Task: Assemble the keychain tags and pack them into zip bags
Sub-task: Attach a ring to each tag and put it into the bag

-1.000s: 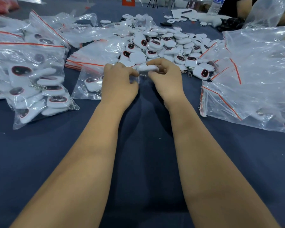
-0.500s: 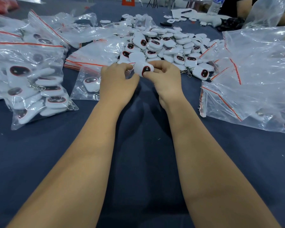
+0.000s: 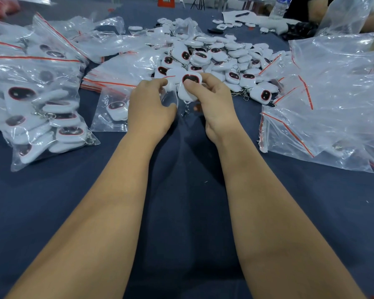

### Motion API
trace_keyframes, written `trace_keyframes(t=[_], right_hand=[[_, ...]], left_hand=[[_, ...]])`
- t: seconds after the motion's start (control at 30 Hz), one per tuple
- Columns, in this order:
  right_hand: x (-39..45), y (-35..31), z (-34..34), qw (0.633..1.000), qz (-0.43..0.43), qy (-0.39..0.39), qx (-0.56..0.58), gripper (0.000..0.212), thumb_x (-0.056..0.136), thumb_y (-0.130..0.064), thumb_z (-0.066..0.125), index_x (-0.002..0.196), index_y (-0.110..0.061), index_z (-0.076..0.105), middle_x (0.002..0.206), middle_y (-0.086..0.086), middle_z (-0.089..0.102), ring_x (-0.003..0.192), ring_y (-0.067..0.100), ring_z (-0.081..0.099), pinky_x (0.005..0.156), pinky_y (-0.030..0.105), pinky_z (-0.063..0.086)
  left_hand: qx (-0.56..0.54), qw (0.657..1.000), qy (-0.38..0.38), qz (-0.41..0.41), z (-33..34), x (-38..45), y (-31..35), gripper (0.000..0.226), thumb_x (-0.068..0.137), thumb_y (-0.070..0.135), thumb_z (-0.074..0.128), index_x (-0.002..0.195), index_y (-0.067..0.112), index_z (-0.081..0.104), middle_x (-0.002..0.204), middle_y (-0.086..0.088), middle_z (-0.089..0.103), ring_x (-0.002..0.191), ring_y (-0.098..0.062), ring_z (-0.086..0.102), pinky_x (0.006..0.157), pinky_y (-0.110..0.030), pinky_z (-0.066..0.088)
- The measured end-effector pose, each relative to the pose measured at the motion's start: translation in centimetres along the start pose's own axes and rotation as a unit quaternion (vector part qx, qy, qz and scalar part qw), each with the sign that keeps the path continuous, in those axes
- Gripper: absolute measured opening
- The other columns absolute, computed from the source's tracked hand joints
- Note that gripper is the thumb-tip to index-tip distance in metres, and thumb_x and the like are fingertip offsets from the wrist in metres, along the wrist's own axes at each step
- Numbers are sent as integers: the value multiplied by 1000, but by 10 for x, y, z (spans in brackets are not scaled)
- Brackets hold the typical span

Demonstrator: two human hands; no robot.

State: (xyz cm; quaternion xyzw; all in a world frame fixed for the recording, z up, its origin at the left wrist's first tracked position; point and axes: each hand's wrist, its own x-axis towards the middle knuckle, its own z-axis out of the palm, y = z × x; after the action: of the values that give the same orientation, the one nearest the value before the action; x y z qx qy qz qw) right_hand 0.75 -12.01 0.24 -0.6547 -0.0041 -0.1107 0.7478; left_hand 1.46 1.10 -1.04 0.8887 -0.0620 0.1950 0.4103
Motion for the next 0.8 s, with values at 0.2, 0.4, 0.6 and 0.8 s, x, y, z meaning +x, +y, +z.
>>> trace_keyframes(t=[0.2,0.4,0.6,0.8], right_hand=[[0,5,0,998,10,-48,-34,23,92,2,59,113,-7,64,93,8,71,81,17,61,66,25,49],[0,6,0,996,7,-55,-70,28,89,9,56,106,-12,64,94,6,73,83,11,66,68,17,50],[0,9,0,993,2,-77,-90,22,91,6,60,107,-8,64,96,12,74,85,16,71,80,29,58],[-1,8,2,994,8,-69,-85,22,91,7,59,103,-11,63,97,14,74,90,22,70,89,37,57]], left_hand=[[-31,999,-9,0,-1,0,1,58,86,6,58,142,16,49,133,-9,50,117,-20,53,89,-11,29],[-52,998,-23,-7,-1,-2,4,52,86,12,59,137,20,55,131,-3,52,111,-12,52,91,-17,33],[-119,992,-31,-39,-2,-4,9,32,89,21,58,118,26,68,119,3,56,97,-7,54,86,-20,42],[-94,994,-39,-38,-2,-2,9,24,90,26,56,107,23,72,112,-1,63,98,-17,60,85,-31,47]])
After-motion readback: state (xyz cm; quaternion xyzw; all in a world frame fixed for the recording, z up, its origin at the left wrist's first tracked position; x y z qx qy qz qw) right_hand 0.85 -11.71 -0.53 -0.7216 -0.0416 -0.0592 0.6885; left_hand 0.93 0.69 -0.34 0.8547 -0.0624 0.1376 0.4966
